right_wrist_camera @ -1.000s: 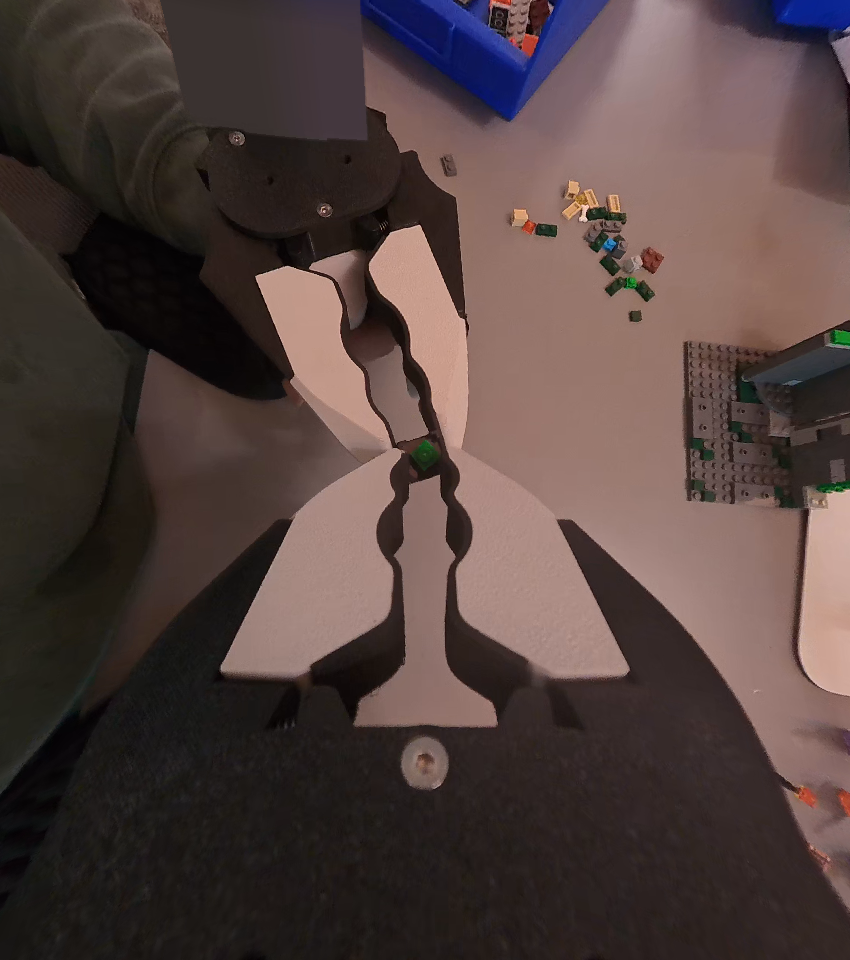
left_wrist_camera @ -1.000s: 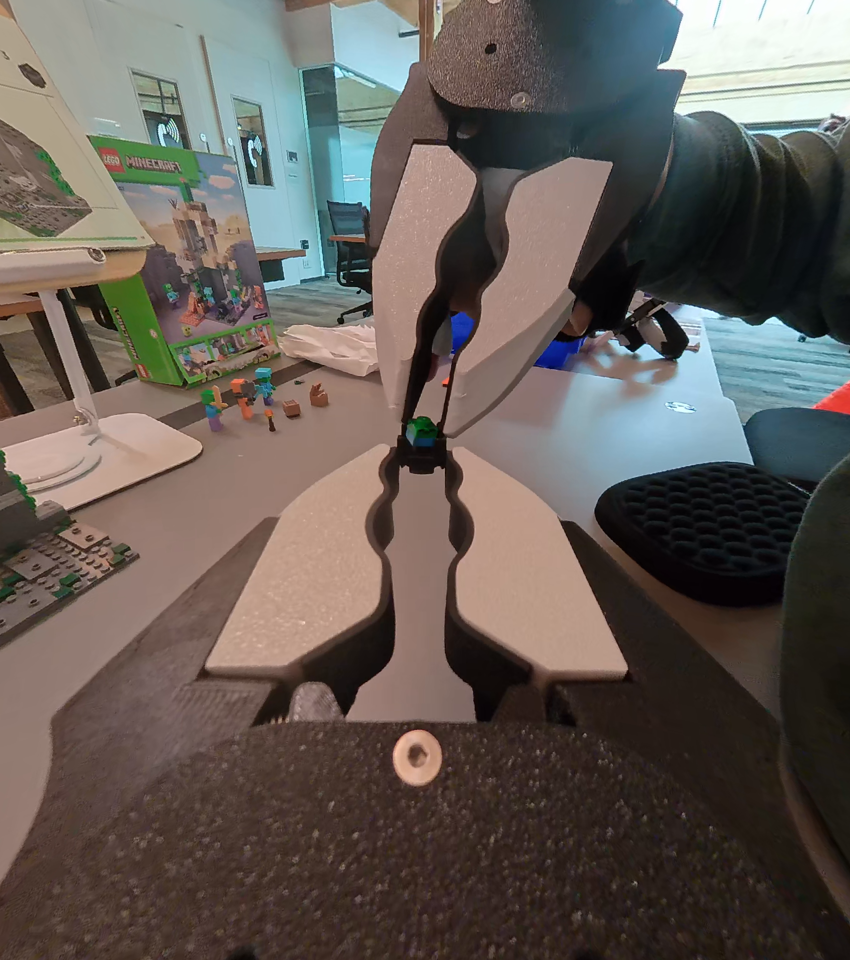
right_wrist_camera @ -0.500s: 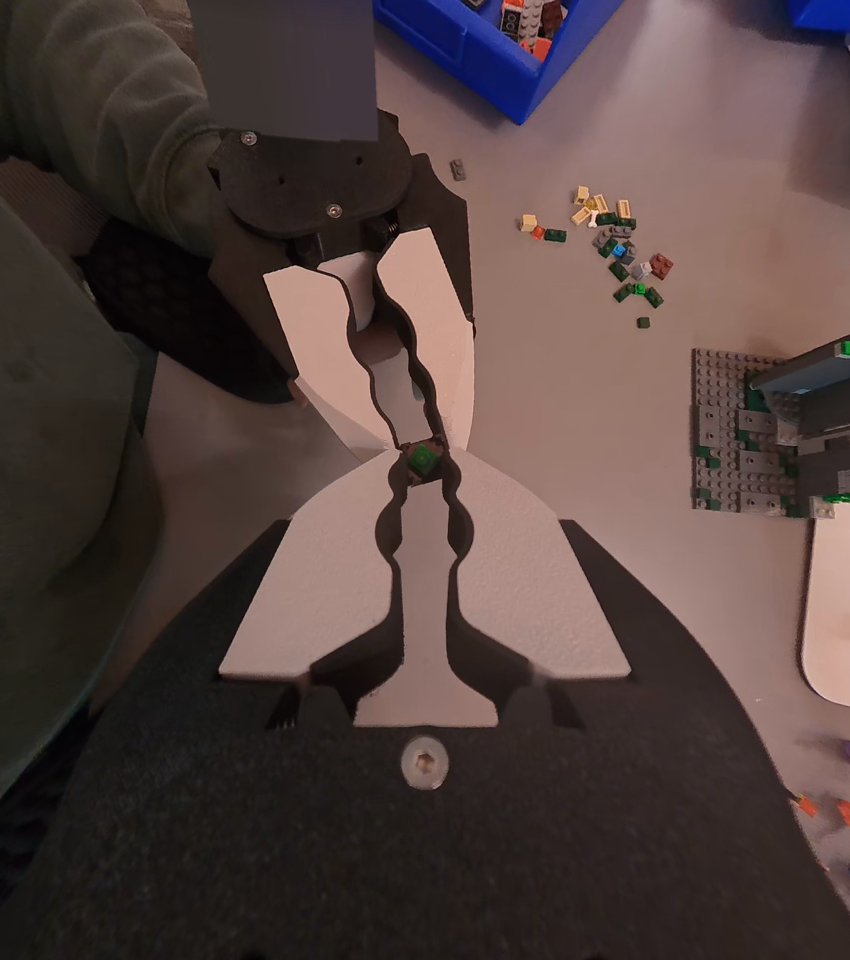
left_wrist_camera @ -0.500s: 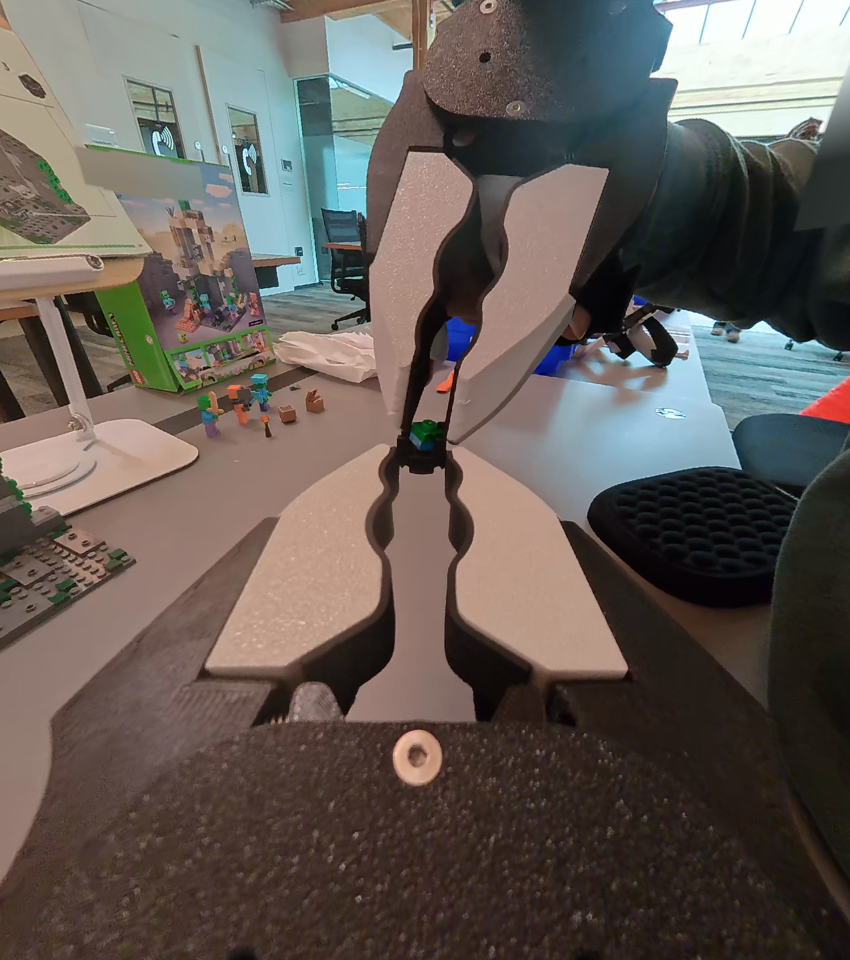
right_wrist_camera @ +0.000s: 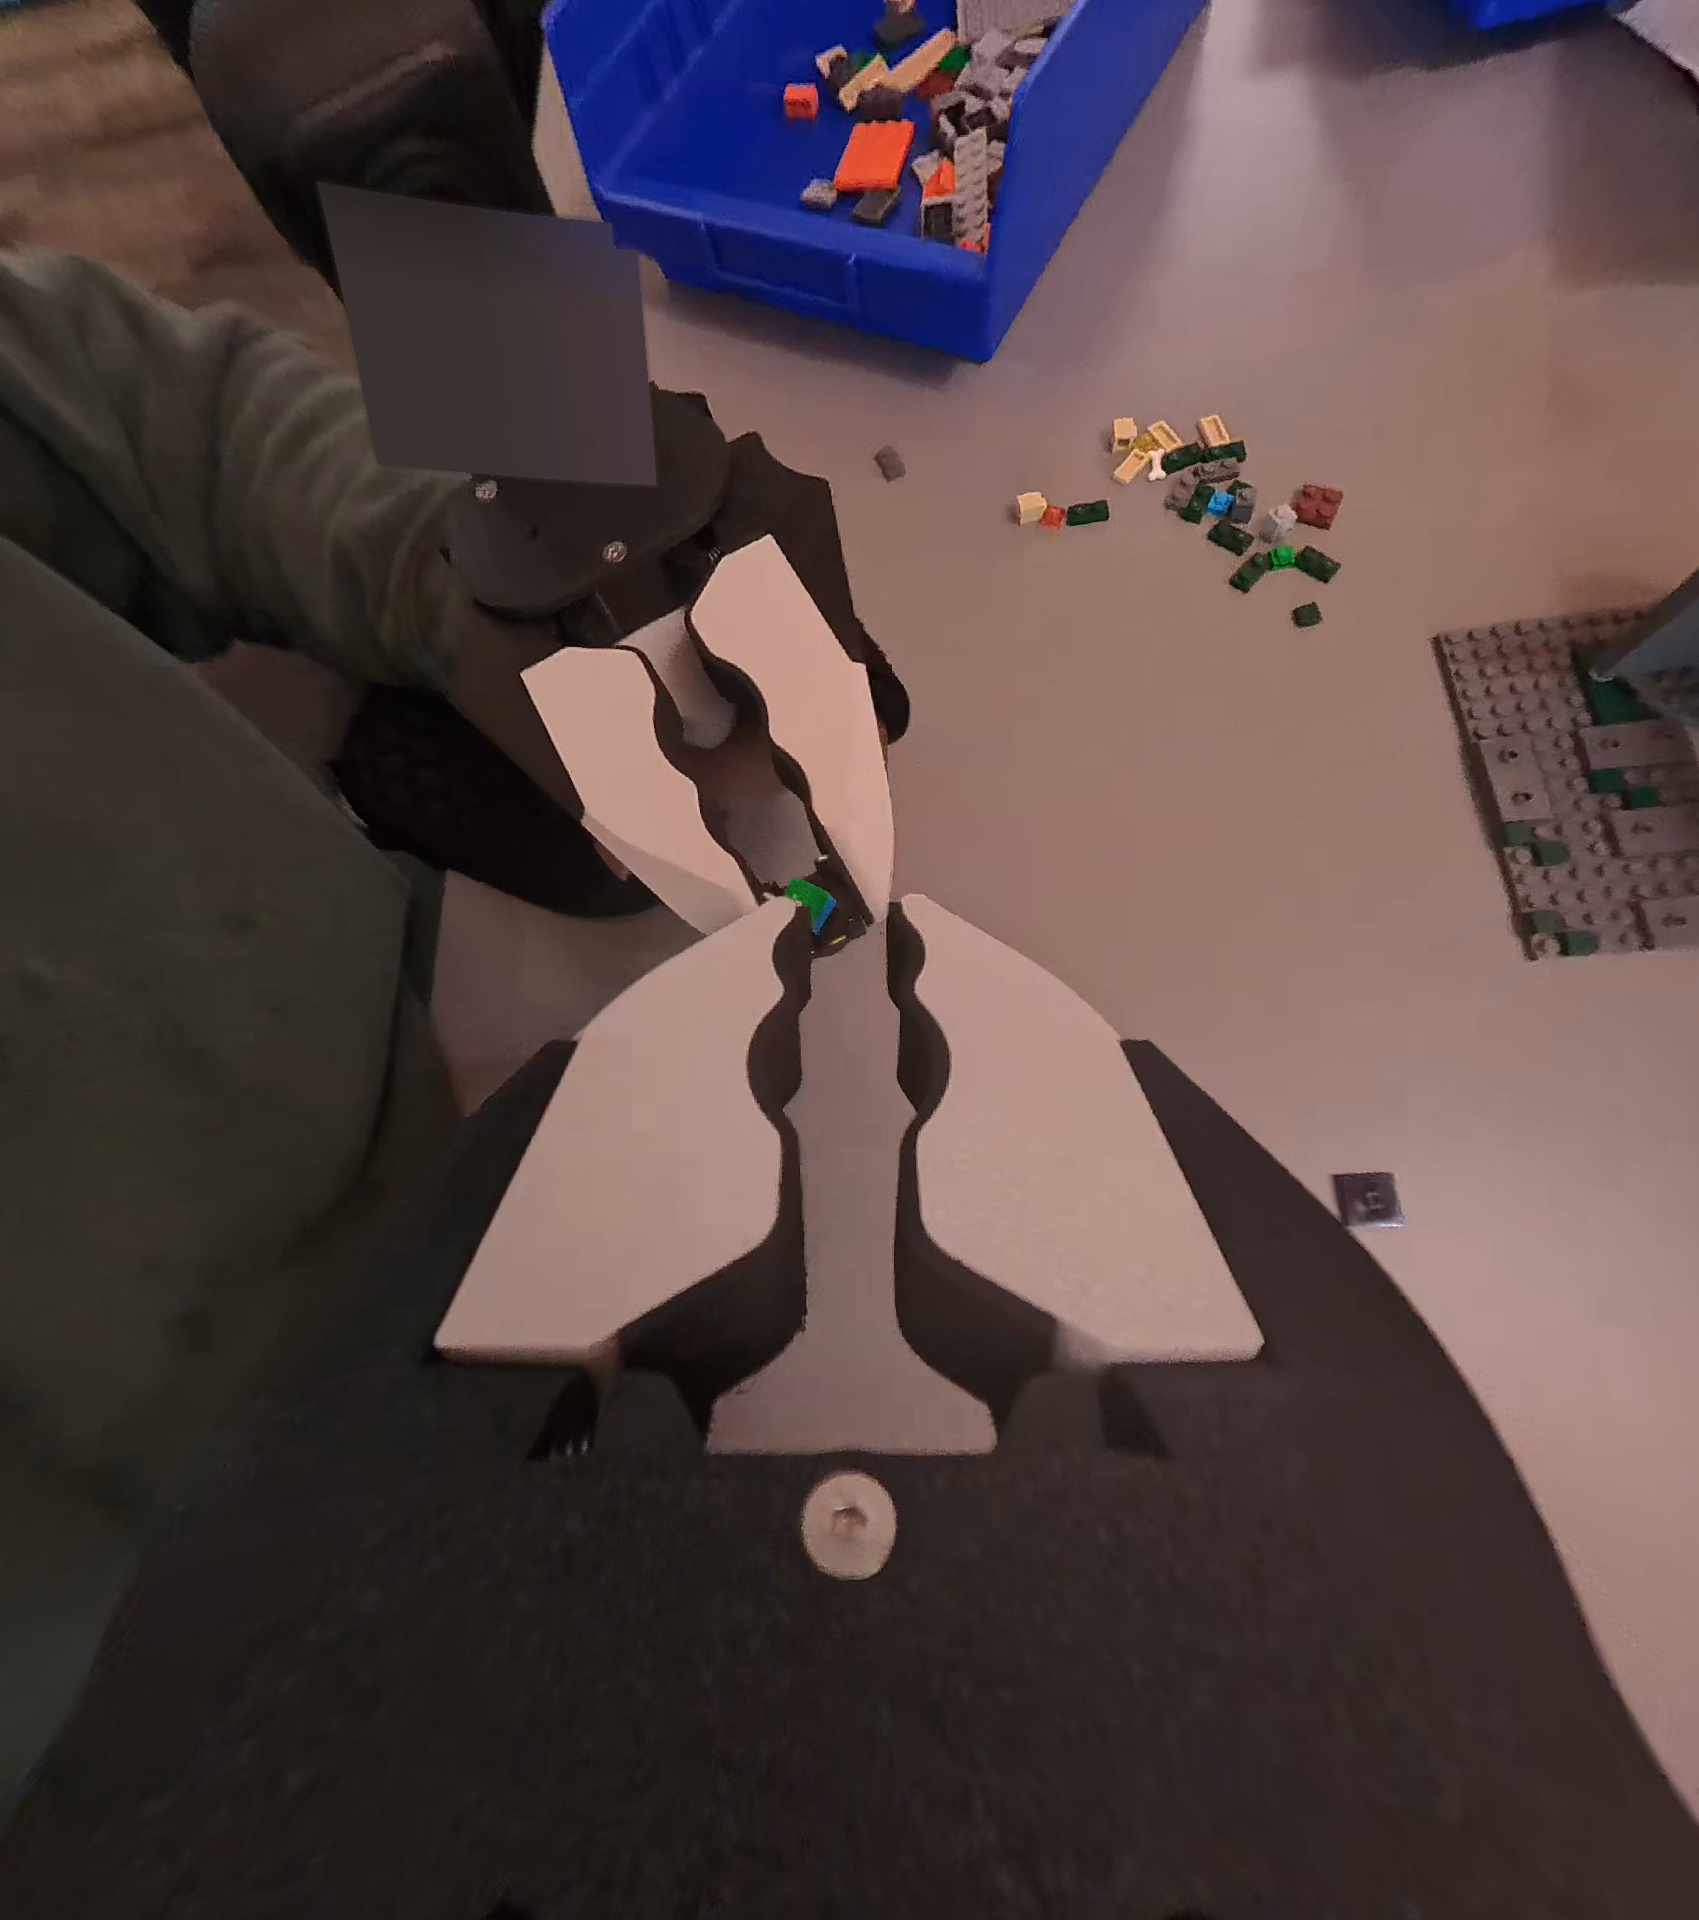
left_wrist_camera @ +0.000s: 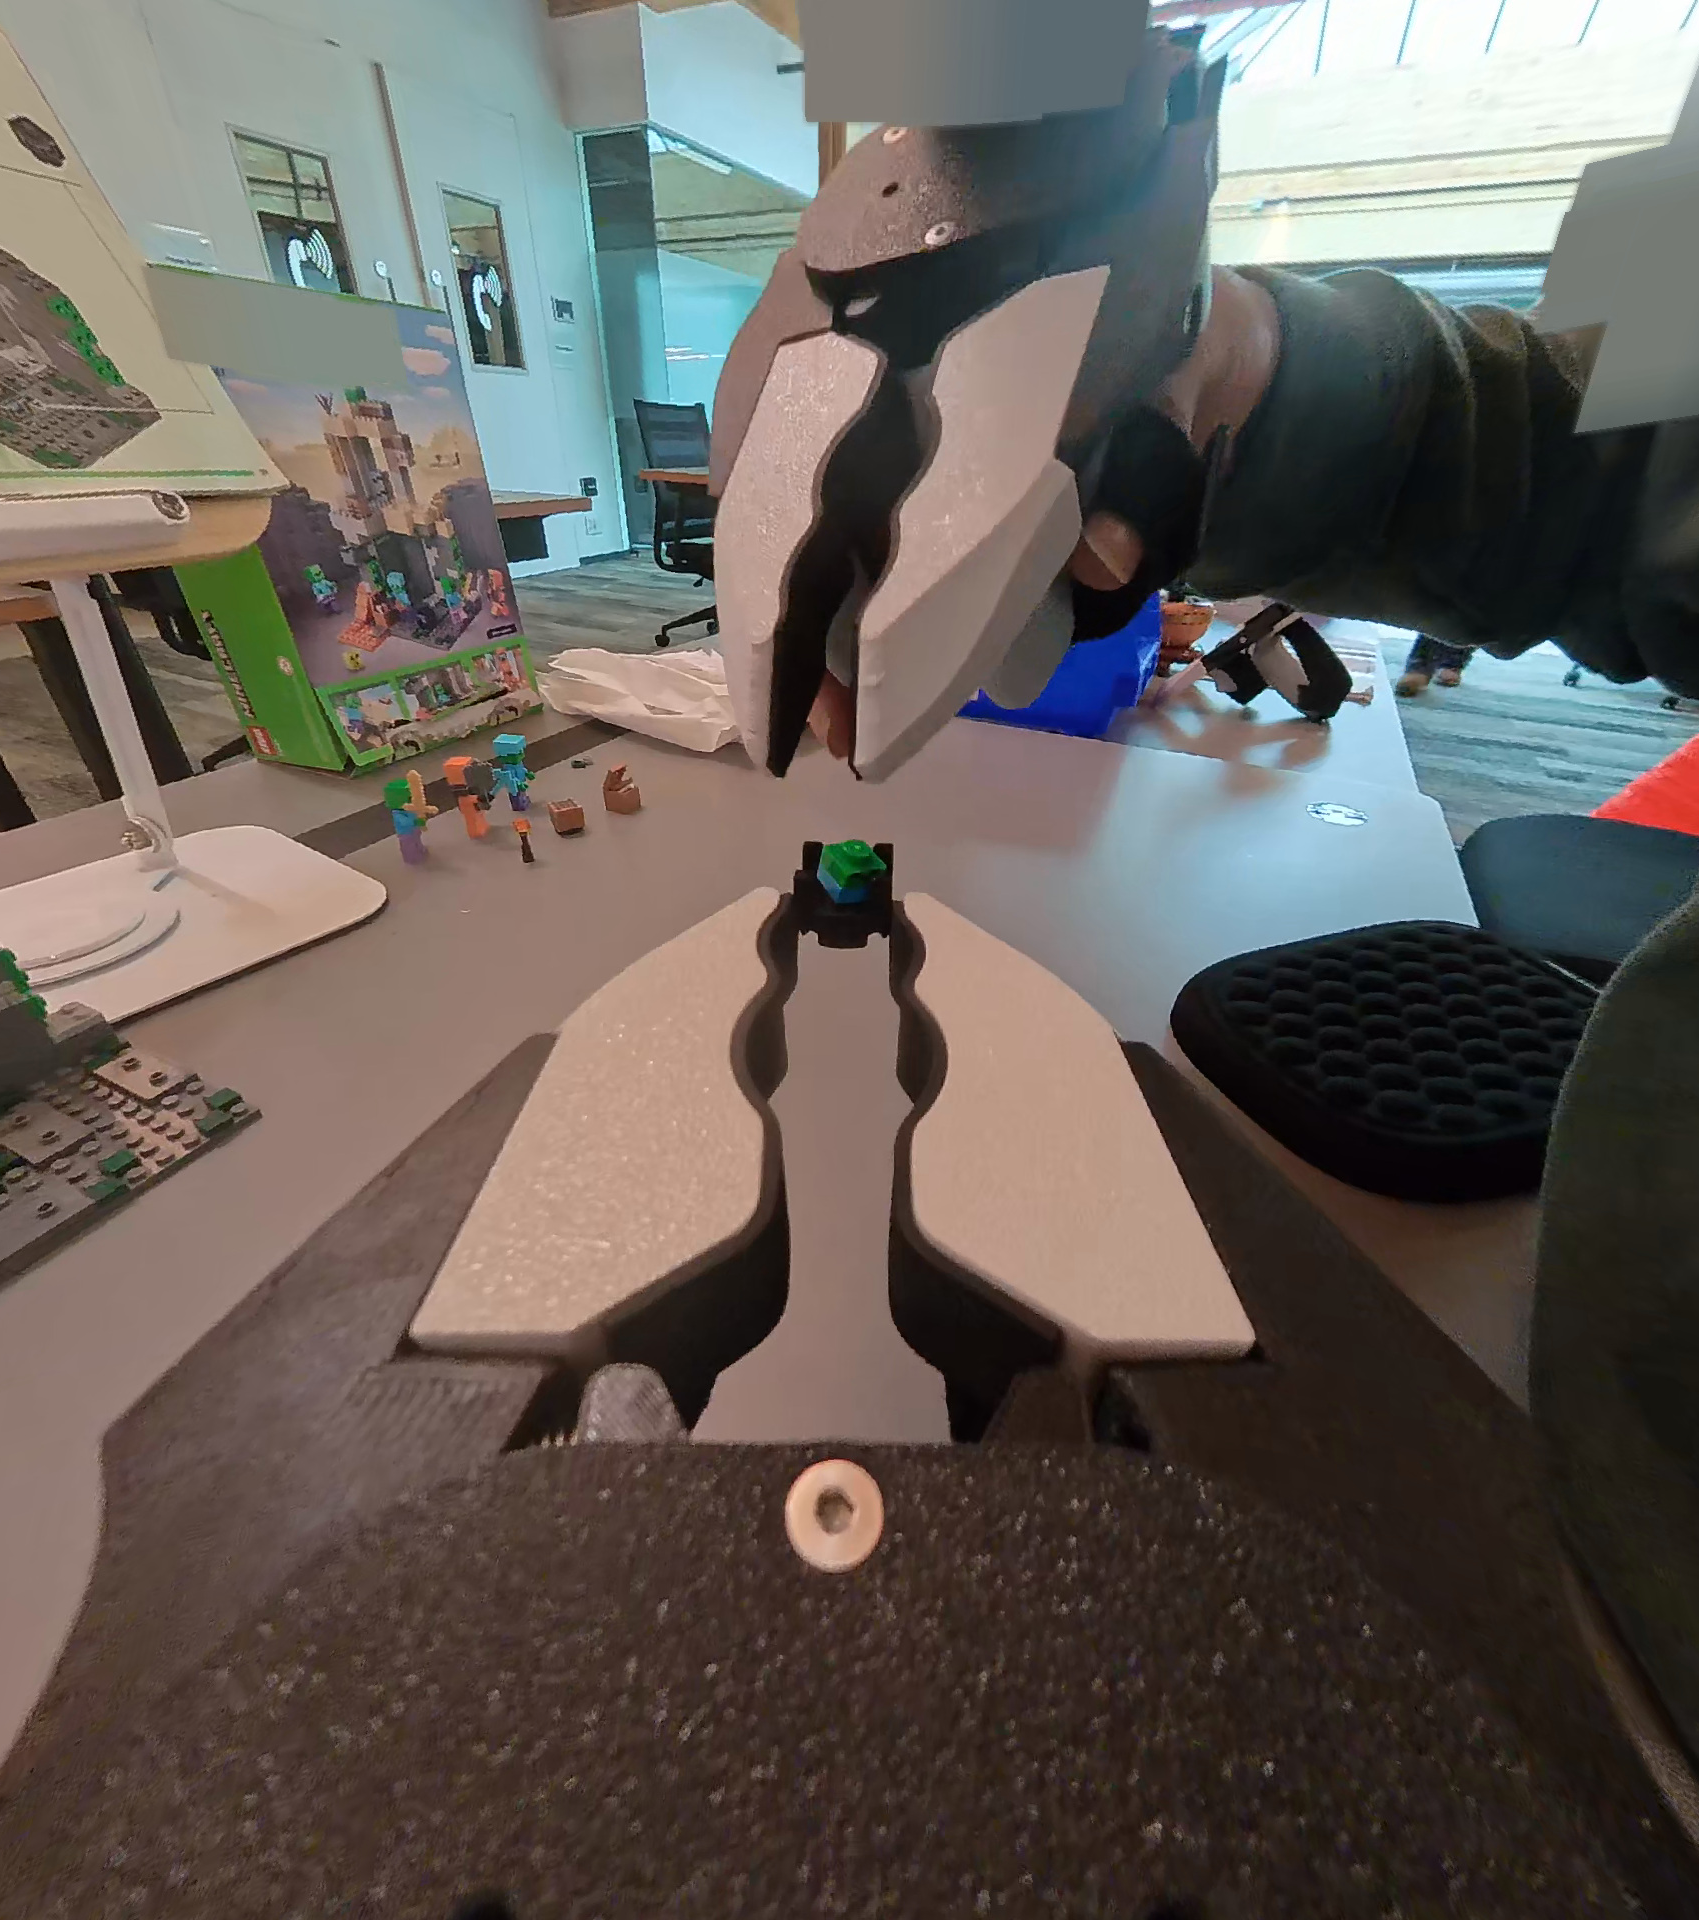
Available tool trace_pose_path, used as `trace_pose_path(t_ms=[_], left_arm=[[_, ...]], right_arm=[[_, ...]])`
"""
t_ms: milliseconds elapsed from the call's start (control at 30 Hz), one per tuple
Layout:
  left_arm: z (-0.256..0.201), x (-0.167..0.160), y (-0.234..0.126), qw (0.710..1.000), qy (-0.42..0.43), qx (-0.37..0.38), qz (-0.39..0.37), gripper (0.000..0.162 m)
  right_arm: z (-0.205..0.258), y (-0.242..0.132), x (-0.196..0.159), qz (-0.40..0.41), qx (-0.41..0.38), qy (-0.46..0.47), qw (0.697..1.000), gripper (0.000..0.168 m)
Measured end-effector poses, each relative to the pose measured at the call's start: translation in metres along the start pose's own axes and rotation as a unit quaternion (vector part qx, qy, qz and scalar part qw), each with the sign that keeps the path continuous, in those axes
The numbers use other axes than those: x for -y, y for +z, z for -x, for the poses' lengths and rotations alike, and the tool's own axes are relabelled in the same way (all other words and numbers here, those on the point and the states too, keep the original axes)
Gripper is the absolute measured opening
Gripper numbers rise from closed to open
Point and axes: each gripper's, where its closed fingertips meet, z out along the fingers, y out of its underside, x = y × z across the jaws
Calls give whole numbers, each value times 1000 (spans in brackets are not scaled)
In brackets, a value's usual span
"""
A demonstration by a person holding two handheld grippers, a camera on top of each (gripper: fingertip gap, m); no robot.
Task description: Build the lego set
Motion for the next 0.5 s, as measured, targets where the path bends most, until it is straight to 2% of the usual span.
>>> trace_pose_path(t_ms=[67, 200, 500], left_arm=[[-2, -2, 1, 1000, -3, -8, 5, 16], [-7, -9, 5, 999, -8, -23, 24, 17], [-13, -19, 8, 998, -6, -38, 49, 16]], right_arm=[[1, -1, -2, -8, 9, -31, 999, 13], [17, 0, -4, -11, 47, -157, 986, 11], [15, 13, -24, 111, 41, -310, 943, 8]])
